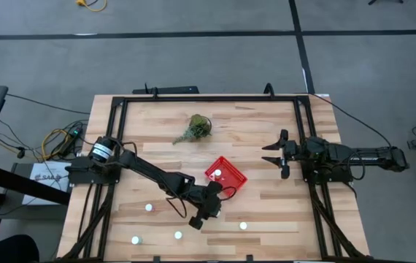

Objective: Pick and place pill bottles into a basket
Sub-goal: Put the right blue pill bottle into the red bin

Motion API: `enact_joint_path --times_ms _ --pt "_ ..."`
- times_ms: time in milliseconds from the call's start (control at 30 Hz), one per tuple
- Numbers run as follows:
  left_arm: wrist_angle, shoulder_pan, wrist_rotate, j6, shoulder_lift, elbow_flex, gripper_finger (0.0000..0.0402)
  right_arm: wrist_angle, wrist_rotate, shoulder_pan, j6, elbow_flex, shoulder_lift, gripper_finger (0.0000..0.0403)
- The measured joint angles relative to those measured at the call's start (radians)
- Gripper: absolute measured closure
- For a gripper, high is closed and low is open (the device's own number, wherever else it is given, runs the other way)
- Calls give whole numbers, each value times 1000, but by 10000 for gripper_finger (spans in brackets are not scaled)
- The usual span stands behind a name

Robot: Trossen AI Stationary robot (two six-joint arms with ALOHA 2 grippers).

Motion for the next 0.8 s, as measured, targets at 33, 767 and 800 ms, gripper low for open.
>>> enact_joint_path --times_ms 33,767,800 --pt "0 7 0 -2 -9 0 284 0 0 0 0 0 0 230" --pt "72 286 50 36 -54 0 292 0 0 0 0 0 0 230" --pt "89 292 54 34 -41 0 292 0 0 0 0 0 0 230"
